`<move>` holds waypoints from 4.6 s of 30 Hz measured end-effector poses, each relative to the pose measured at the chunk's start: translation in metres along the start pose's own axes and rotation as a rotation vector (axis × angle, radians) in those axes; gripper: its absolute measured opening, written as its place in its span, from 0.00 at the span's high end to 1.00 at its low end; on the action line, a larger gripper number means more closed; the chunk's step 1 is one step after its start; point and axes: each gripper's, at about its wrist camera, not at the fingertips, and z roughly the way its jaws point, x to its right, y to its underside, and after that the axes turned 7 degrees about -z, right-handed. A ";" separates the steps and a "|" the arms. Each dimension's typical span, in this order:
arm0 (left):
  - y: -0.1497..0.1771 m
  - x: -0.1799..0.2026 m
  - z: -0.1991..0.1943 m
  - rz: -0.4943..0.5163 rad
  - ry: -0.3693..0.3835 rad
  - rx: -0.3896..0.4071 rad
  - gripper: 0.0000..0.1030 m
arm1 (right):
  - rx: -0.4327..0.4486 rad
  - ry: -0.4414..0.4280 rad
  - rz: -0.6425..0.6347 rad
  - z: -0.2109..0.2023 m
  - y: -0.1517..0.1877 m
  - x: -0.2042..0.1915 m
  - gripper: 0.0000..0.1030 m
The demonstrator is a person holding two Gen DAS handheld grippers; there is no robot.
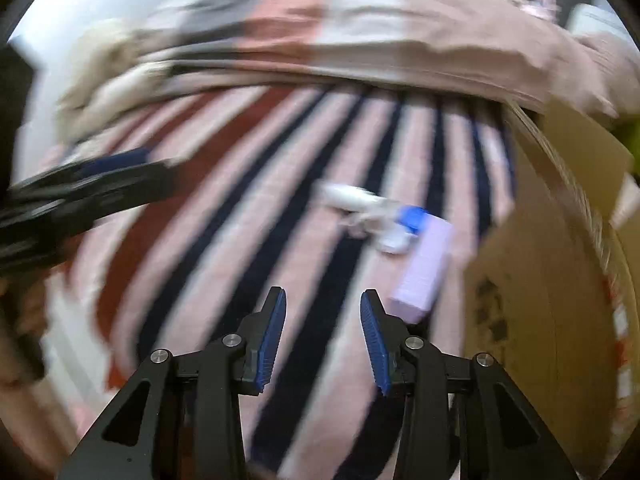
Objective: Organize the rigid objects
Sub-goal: 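Grasp the lavender box with the right gripper, then carry the lavender box into the cardboard box and open the right gripper, then move the open right gripper to the white tape roll and grasp it, then carry the tape roll into the cardboard box and open the right gripper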
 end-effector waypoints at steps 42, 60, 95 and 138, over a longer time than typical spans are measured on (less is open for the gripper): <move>-0.008 0.007 -0.023 -0.035 0.148 0.023 0.28 | 0.245 -0.143 -0.224 -0.045 -0.011 -0.043 0.80; -0.090 0.169 -0.002 0.134 0.411 -0.021 0.38 | 0.363 -0.222 -0.251 -0.149 -0.042 0.073 0.80; -0.097 0.137 -0.029 0.171 0.147 0.004 0.24 | 0.217 -0.162 -0.264 -0.141 -0.045 0.087 0.12; -0.006 -0.025 -0.004 -0.042 0.005 -0.057 0.23 | -0.084 -0.238 -0.300 0.056 -0.013 -0.035 0.59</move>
